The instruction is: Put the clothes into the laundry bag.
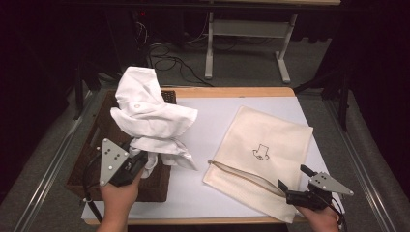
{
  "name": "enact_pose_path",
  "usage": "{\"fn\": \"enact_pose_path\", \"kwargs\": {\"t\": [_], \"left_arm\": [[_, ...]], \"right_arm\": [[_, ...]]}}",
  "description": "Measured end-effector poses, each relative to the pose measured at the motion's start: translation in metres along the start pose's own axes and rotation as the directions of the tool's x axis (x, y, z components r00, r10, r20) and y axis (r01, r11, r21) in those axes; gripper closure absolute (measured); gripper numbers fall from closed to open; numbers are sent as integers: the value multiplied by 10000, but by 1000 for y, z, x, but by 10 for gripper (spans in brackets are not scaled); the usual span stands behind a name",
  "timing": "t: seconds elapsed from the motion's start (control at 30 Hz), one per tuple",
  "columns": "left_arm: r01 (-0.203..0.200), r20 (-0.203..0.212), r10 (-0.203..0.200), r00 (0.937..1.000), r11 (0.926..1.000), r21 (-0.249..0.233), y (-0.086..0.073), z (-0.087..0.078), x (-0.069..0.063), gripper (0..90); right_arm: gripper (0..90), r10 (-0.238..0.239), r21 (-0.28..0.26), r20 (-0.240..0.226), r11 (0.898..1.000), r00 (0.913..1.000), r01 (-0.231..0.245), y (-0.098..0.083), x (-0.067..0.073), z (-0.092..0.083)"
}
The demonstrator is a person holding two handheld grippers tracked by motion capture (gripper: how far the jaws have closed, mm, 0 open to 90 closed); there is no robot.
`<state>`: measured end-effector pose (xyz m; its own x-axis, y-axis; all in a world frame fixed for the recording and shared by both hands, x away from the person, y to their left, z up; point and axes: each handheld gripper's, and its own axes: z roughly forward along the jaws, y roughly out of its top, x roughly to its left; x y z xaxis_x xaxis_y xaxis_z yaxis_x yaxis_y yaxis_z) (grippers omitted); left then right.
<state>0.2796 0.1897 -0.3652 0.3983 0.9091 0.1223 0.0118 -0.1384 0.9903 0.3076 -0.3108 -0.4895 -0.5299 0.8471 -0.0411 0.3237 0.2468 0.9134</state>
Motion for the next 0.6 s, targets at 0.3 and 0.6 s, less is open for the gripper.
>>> {"fn": "enact_pose_path", "kwargs": {"t": [0.3,0.6], "left_arm": [[85,1039,-68,9946,9998,-161,3,5,-27,718],[-281,2025,295,9788,9996,-94,-6,16,-55,717]], "right_arm": [[23,21,42,-36,10000,10000,-21,0,1,0],[24,-92,92,-76,9999,9999,93,0,3,2]]}}
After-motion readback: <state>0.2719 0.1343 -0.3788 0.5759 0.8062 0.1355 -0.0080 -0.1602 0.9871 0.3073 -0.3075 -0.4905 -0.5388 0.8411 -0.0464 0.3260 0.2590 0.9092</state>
